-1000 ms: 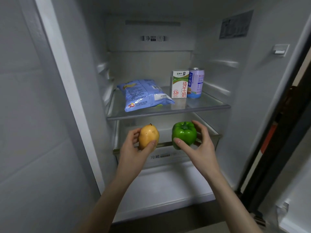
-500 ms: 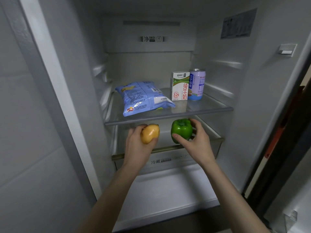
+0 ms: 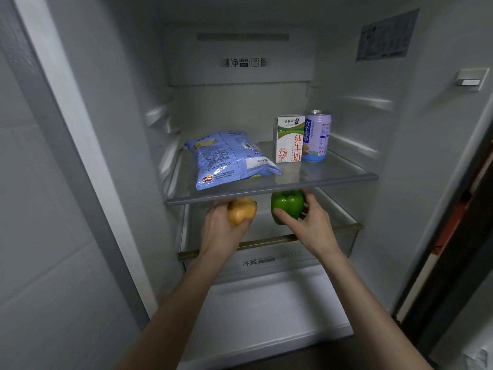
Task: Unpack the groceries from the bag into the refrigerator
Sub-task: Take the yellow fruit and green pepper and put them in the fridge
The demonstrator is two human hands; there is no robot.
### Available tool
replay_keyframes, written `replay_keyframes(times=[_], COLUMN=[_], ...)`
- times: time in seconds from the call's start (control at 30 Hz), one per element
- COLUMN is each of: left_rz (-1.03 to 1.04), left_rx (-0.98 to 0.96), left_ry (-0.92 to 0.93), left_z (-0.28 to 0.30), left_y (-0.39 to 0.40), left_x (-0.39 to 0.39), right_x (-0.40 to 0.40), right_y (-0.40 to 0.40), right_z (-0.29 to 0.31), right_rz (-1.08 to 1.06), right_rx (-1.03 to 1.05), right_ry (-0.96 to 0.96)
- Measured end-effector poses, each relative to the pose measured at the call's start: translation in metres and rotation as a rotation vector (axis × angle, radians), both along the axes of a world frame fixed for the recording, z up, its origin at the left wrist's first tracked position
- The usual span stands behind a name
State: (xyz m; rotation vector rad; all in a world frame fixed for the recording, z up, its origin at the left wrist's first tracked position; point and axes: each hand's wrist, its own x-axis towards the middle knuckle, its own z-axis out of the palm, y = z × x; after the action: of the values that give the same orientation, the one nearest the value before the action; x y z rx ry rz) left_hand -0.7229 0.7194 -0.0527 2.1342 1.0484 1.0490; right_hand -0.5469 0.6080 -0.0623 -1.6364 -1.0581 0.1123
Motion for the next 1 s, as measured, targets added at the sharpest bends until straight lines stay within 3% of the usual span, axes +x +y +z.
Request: replay_keyframes(times=[0.3,0.57,1.0], left_rz=[0.000,0.007,-0.064], left_rx=[0.063,0.139,0.436], left_ry=[0.123,0.110,0.130], left_z=[0.000,-0.005,-0.024], left_y=[0.003,-0.002,-0.075], left_x=[0.002,-0.010,-0.059], right_x=[-0.004,-0.020,-0.057], right_y=[-0.008,-0.031,-0.118], right_z=[0.000,-0.008,-0.009], right_rz=[-0.027,-0.111,-0.280], right_rx=[0.013,0.011,-0.110], right_ry=[-0.044,-0.084,-0.525])
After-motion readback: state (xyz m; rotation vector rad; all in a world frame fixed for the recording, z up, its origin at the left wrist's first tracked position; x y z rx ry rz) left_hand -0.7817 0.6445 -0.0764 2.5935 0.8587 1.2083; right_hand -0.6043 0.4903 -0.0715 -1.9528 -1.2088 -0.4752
